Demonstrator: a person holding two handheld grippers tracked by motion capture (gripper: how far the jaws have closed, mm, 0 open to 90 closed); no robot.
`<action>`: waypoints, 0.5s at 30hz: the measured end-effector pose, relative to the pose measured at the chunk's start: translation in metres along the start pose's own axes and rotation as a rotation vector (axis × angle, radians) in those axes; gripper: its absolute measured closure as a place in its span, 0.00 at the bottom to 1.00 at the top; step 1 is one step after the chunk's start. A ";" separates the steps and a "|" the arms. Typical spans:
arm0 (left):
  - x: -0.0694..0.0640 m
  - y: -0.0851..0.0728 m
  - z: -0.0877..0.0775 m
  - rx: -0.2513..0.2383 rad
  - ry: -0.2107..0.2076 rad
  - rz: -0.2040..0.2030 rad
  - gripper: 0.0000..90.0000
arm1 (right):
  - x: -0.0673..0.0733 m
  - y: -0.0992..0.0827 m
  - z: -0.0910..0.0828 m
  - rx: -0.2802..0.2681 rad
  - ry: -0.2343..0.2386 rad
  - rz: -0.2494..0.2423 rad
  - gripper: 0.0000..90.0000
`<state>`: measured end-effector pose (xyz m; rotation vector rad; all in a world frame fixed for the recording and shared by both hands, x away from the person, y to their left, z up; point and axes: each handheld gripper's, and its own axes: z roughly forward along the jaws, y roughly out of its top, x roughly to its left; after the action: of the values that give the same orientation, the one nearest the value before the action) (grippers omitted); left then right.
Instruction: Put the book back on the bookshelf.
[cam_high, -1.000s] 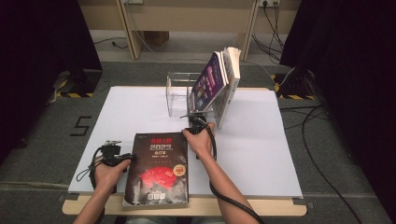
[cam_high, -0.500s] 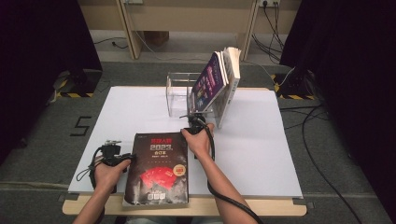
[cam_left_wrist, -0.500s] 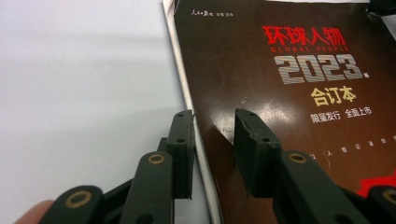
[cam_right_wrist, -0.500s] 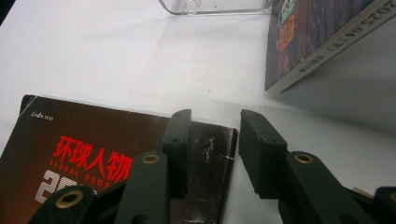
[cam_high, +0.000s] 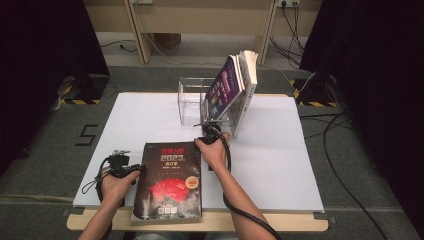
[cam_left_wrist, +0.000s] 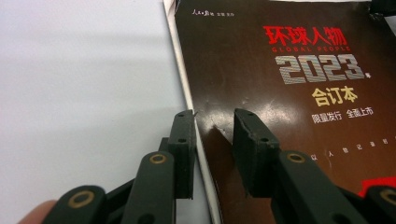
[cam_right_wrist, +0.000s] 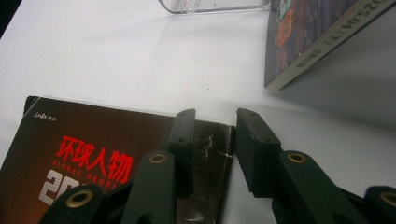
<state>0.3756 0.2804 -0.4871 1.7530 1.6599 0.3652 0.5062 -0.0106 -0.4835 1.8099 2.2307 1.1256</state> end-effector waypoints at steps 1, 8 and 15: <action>0.000 0.000 0.000 0.002 0.002 0.001 0.77 | -0.001 0.000 -0.001 0.007 0.002 0.009 0.79; -0.001 0.000 0.000 0.001 0.005 0.001 0.77 | -0.001 -0.001 -0.003 0.032 0.019 0.004 0.79; -0.001 0.000 0.000 0.001 0.009 0.000 0.77 | -0.002 -0.001 -0.006 0.075 0.032 -0.001 0.80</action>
<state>0.3754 0.2789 -0.4868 1.7547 1.6664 0.3729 0.5027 -0.0151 -0.4802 1.8304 2.3224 1.0924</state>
